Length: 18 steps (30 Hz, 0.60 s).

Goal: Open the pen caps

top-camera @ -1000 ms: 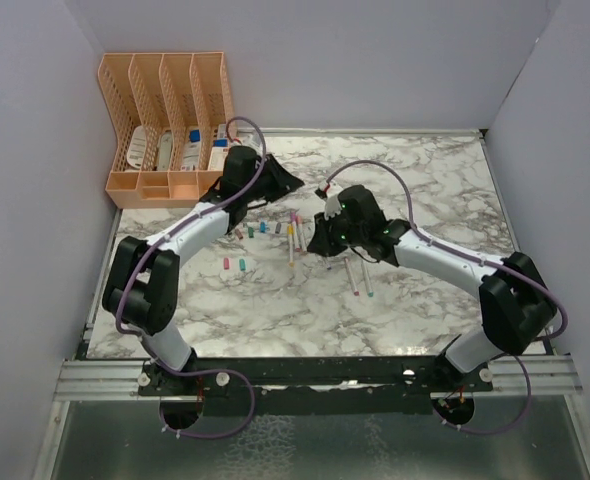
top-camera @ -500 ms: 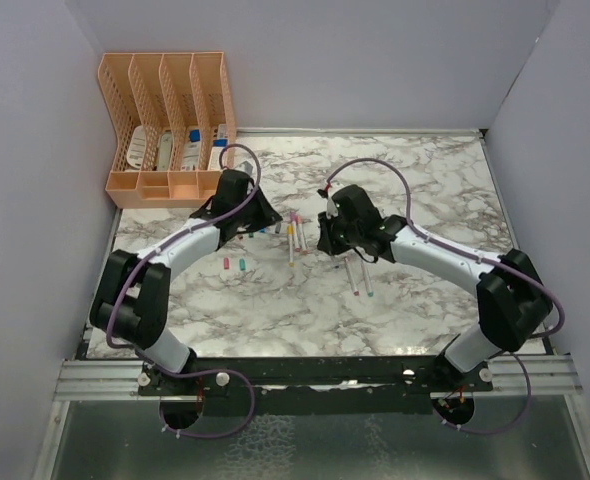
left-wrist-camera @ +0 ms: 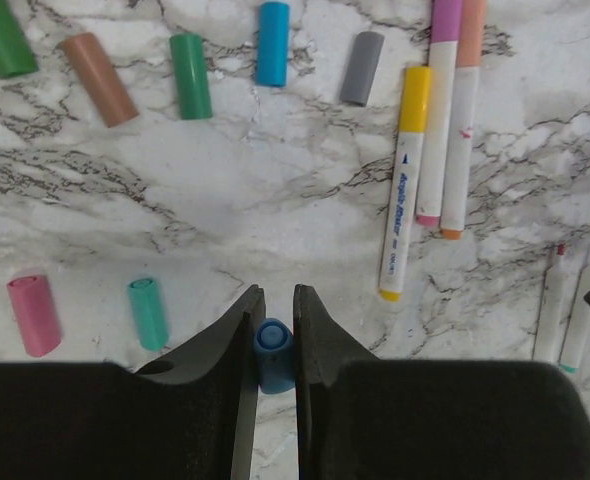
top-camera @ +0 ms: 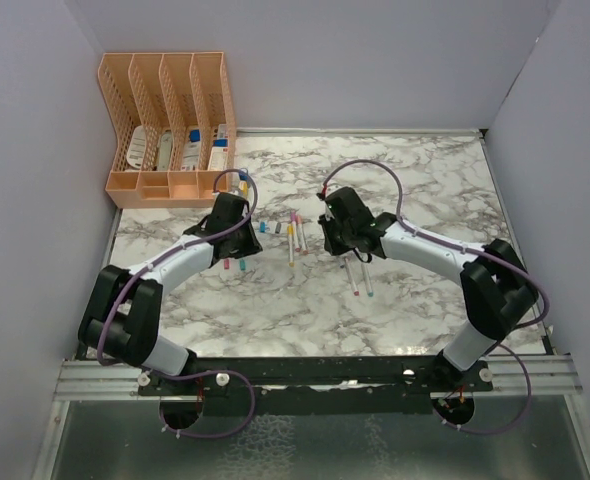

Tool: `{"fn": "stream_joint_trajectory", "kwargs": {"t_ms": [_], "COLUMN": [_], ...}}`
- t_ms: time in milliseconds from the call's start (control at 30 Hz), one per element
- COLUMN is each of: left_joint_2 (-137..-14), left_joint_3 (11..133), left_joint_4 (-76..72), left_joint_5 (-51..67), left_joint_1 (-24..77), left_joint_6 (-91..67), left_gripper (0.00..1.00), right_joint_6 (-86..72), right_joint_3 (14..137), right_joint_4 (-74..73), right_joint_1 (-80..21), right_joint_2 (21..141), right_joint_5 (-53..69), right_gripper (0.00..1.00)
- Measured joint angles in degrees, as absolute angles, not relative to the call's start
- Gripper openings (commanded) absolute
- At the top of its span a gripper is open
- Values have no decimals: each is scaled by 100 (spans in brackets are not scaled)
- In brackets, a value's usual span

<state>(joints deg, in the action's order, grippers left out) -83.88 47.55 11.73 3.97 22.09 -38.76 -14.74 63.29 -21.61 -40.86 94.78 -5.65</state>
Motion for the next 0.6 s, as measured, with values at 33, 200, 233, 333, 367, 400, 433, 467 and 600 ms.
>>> {"fn": "stream_joint_trajectory", "kwargs": {"t_ms": [33, 200, 233, 333, 367, 400, 433, 467, 600], "left_joint_2": [-8390, -8473, -8488, -8532, -8552, -8567, -8580, -8595, -8621], "left_joint_3": [4711, 4630, 4626, 4602, 4593, 4589, 4584, 4582, 4571], "left_joint_4": [1199, 1229, 1229, 1227, 1227, 1227, 1227, 1227, 1225], "left_joint_5": [364, 285, 270, 224, 209, 204, 200, 200, 193], "left_joint_1": [2213, 2224, 2224, 2224, 2224, 2224, 2224, 2224, 2224], "left_joint_6": [-3861, -3804, -3798, -3782, -3776, -3771, -3767, -3765, -3754], "left_gripper": [4, 12, 14, 20, 23, 26, 27, 30, 32], "right_joint_6": [-1474, -1485, -1496, -1527, -1529, -1529, -1527, -1518, -1426], "right_joint_3": [6329, 6344, 6348, 6364, 6390, 6427, 6488, 6558, 6910], "right_joint_4": [-2163, -2171, -2180, -2202, -2213, -2222, -2228, -2231, -2189], "right_joint_1": [-4086, -4086, -4086, -4077, -4064, -4034, -4007, -3979, -3754], "right_joint_2": [9500, 9710, 9767, 9920, 9983, 10036, 10101, 10158, 10394], "right_joint_5": [-580, -637, -652, -707, -727, -735, -740, -742, -742], "right_gripper": [1, 1, 1, 1, 1, 1, 1, 1, 1]}}
